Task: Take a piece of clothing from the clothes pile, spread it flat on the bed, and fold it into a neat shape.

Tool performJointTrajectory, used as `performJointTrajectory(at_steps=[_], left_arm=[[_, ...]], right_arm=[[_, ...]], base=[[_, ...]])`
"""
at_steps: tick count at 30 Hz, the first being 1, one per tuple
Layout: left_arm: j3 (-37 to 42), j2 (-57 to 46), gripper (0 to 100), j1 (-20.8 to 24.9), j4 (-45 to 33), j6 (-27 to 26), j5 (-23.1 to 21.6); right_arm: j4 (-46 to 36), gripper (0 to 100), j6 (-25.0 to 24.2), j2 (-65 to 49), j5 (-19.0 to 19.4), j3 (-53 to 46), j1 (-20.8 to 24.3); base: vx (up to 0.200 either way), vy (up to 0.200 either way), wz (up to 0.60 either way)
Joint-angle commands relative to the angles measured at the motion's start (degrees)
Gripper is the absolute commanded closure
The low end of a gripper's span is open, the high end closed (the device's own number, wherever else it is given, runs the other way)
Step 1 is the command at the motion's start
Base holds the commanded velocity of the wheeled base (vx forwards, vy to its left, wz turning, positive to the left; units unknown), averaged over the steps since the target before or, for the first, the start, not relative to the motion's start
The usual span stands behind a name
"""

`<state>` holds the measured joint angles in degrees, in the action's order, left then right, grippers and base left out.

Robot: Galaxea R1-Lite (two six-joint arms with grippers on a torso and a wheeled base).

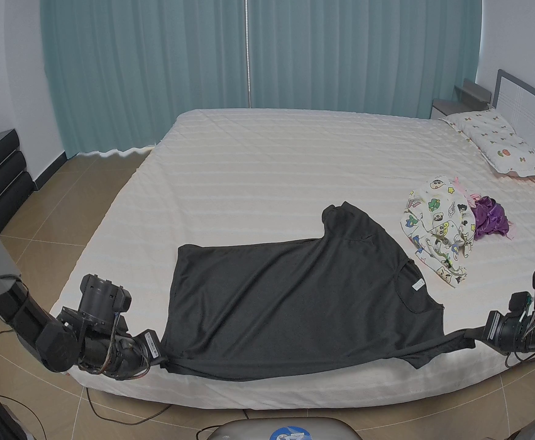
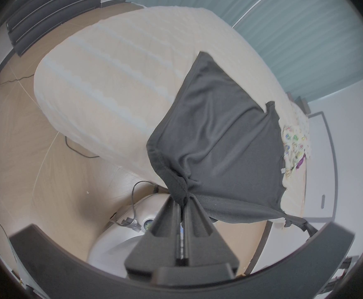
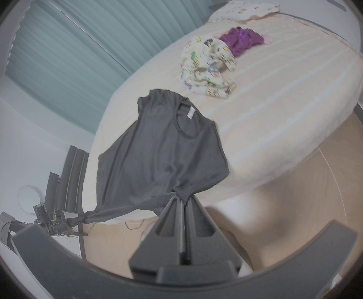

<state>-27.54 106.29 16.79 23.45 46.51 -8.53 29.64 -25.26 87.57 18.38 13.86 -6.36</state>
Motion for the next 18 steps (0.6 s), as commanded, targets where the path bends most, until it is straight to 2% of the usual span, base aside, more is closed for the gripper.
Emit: performJointTrajectory(at_steps=[1, 4, 10, 15, 18], left_arm=[[-7.0, -2.7, 100, -1.9, -3.6, 4.6, 0.0], [-8.6, -2.3, 100, -2.4, -3.9, 7.7, -0.1], [-9.7, -0.4, 100, -2.6, -4.6, 8.2, -0.2], [-11.3, -0.8, 100, -3.0, -10.2, 8.2, -0.3], [-13.2, -0.7, 100, -2.6, -16.2, 8.1, -1.6]], right_arm=[[0.1, 100, -0.1, 1.1, 1.3, 5.5, 0.7], [0.4, 100, -0.1, 2.8, 1.2, 7.3, 1.4], [0.5, 100, -0.5, 6.1, 1.0, 12.2, 2.1], [0.1, 100, -1.1, 6.7, 1.0, 14.4, 2.4], [0.1, 100, -1.1, 7.1, 0.8, 14.6, 2.7]], base=[[0.000, 0.000, 0.00], [0.000, 0.000, 0.00], [0.000, 0.000, 0.00], [0.000, 0.000, 0.00], [0.000, 0.000, 0.00]])
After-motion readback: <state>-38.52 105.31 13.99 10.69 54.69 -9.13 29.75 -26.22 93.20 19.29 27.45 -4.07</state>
